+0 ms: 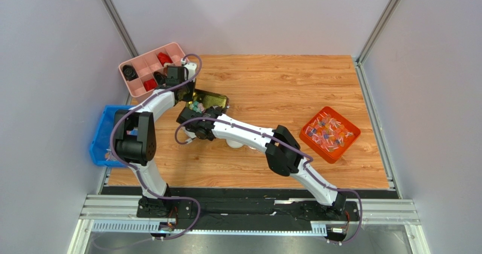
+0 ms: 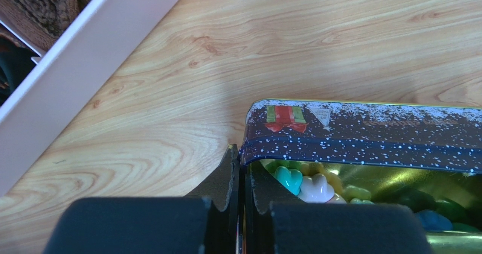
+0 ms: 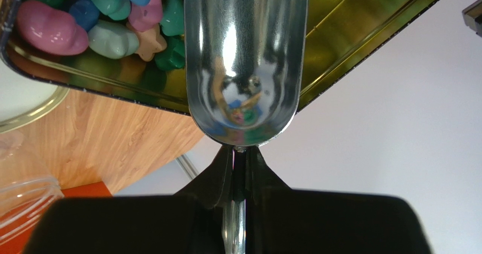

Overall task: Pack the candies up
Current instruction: Scoop the fake candies from the storage box.

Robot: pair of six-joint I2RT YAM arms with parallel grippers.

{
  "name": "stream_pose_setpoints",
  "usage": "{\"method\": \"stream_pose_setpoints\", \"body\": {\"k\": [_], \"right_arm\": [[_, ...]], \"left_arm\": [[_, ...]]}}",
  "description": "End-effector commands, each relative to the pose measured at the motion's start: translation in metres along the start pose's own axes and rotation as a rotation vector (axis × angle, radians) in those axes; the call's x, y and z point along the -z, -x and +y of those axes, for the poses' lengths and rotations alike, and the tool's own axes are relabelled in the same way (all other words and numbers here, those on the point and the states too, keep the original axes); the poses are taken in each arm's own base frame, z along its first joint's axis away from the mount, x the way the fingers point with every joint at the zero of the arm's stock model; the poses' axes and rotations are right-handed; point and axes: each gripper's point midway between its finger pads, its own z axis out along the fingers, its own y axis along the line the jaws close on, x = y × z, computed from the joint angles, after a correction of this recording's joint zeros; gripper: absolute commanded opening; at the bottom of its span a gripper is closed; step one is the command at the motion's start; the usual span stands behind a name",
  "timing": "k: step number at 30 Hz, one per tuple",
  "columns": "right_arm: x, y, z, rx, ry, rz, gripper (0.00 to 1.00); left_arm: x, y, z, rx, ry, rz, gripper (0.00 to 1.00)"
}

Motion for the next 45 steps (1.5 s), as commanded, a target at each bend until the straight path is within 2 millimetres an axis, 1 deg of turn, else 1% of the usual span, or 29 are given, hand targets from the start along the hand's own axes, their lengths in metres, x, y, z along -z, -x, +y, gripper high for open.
{"method": "stream_pose_setpoints", "body": {"k": [1,3,9,10,13,18,23,27,31,36,45], "right_arm": [[-0.004,0.023,0.004,-0.095,0.000,-0.062,0.00],[-0.007,0.028,0.005,-0.118,-0.008,-0.066,0.00],[-0.008,0.045,0.015,-0.137,0.001,-0.092,0.00],[-0.007,0.051,0.017,-0.134,0.005,-0.108,0.00],[-0.008,0.058,0.017,-0.143,-0.002,-0.123,0.00],[-0.011,0.064,0.017,-0.193,-0.004,-0.142,0.00],[-0.016,0.074,0.027,-0.249,0.032,-0.176,0.00],[-0.019,0.081,0.024,-0.325,0.041,-0.218,0.00],[-0.019,0.081,0.019,-0.407,0.050,-0.252,0.00],[-0.021,0.072,0.017,-0.541,0.098,-0.306,0.00],[-0.029,0.062,0.022,-0.642,0.143,-0.352,0.00]], "left_arm": [[0.008,0.041,-0.011,0.072,-0.048,-0.082,0.00],[0.002,0.034,-0.011,0.074,-0.048,-0.053,0.00],[0.001,0.035,-0.011,0.078,-0.044,-0.049,0.00],[0.001,0.034,-0.011,0.077,-0.044,-0.048,0.00],[0.001,0.033,-0.012,0.077,-0.045,-0.043,0.00],[0.001,0.034,-0.012,0.076,-0.048,-0.045,0.00],[0.001,0.034,-0.012,0.075,-0.051,-0.047,0.00],[0.000,0.034,-0.013,0.076,-0.053,-0.042,0.00],[0.001,0.034,-0.013,0.076,-0.052,-0.042,0.00],[0.000,0.033,-0.013,0.073,-0.053,-0.041,0.00],[0.000,0.033,-0.012,0.070,-0.052,-0.041,0.00]]}}
